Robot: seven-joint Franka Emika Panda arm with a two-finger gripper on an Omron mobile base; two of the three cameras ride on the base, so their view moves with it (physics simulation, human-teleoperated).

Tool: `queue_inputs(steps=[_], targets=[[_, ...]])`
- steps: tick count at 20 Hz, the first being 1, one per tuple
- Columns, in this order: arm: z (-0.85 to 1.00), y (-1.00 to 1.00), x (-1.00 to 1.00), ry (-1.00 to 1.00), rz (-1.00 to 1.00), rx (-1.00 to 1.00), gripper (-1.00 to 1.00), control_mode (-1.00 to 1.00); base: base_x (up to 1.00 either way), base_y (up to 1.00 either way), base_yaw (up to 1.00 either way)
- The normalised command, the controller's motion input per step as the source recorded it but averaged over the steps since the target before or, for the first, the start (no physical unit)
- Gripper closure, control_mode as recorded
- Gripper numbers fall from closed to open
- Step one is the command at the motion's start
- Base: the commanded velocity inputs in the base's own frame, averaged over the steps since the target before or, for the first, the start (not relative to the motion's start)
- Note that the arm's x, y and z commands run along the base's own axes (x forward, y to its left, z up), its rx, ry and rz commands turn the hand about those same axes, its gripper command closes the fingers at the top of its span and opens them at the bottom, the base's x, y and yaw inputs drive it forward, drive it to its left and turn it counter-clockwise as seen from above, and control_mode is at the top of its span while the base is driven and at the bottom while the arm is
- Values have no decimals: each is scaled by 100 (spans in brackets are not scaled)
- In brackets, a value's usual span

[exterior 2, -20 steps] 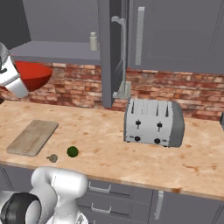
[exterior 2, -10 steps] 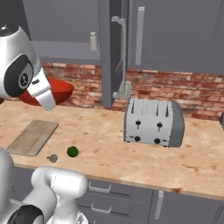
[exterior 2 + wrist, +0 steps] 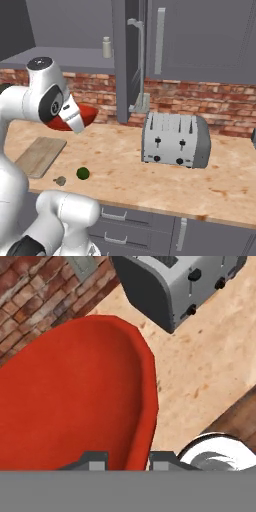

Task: Open the cabinet. Place the bowl and condiment on the counter. Then place the lime and garlic on the cutting board.

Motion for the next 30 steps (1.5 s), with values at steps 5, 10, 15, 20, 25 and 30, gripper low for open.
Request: queue_inputs(steps=[5, 10, 15, 20, 25, 30], targets=[[-48, 0, 97, 0, 9, 0, 100, -100, 0, 0, 0], [-47, 0, 76, 3, 12, 0, 100, -100, 0, 0, 0], [-57, 0, 53, 8, 9, 0, 100, -100, 0, 0, 0], [-44, 0, 62, 7, 5, 0, 100, -100, 0, 0, 0], [-42, 0, 62, 1, 2, -2, 100, -100, 0, 0, 0], [-52, 0, 64, 0, 0, -5, 100, -100, 0, 0, 0]])
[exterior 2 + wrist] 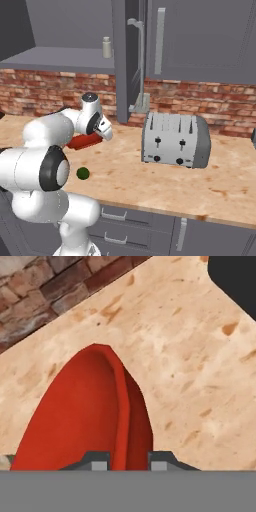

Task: Open the cabinet. Place the bowl and condiment on the counter. Then place the lime and garlic on the cutting board.

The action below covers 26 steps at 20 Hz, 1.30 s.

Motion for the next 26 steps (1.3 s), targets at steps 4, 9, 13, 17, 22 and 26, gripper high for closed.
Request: queue_inputs(steps=[4, 9, 13, 17, 22, 26], targets=[[-58, 0, 59, 0, 0, -4, 100, -100, 0, 0, 0], [-54, 0, 67, 0, 0, -3, 100, -100, 0, 0, 0], [-72, 3, 22, 0, 3, -1, 100, -100, 0, 0, 0], [-6, 13, -9, 0, 2, 0, -100, -100, 0, 0, 0], [90, 15, -25, -1, 0, -4, -100, -100, 0, 0, 0], [100, 6, -47, 0, 0, -7, -100, -100, 0, 0, 0]])
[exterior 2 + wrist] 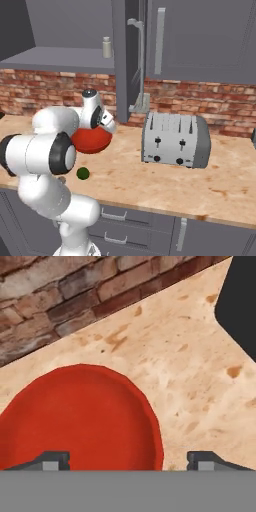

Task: Open the cabinet. Place the bowl and condiment on the counter. Then place the lime and garlic on the cutting board.

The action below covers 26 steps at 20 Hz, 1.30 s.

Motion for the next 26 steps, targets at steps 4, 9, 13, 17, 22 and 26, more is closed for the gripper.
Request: queue_inputs(steps=[4, 9, 13, 17, 22, 26], targets=[[100, 15, -69, 8, 5, -14, -100, -100, 0, 0, 0], [44, 38, -75, 9, 6, -23, -100, -100, 0, 0, 0], [87, 0, -78, -4, 15, -22, -100, -100, 0, 0, 0], [100, 0, -62, -12, 18, -22, -100, -100, 0, 0, 0], [89, 0, -23, -11, 12, -16, -100, -100, 0, 0, 0], [33, 3, -44, -16, 6, -12, -100, -100, 0, 0, 0]])
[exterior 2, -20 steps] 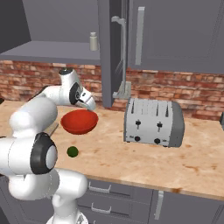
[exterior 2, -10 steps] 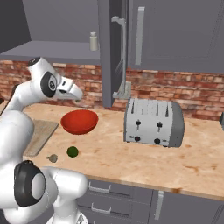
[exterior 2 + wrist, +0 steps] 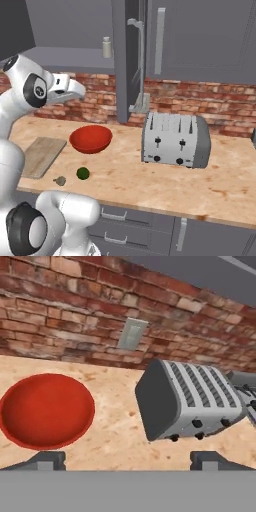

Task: Open the cabinet. Place the bowl and condiment on the counter. Then place the lime and garlic on the cutting board.

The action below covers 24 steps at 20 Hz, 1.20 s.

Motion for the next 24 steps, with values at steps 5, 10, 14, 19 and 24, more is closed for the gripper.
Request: queue_inputs(steps=[5, 10, 14, 19, 24], targets=[[84, -10, -3, -6, 7, -3, -100, -100, 0, 0, 0], [74, -18, 0, 0, 1, 11, -100, -100, 0, 0, 0], [64, -20, 29, 0, 0, 3, -100, -100, 0, 0, 0], [15, -38, 65, 0, 4, 3, -100, -100, 0, 0, 0], [0, -17, 98, -2, 11, 2, -100, -100, 0, 0, 0]])
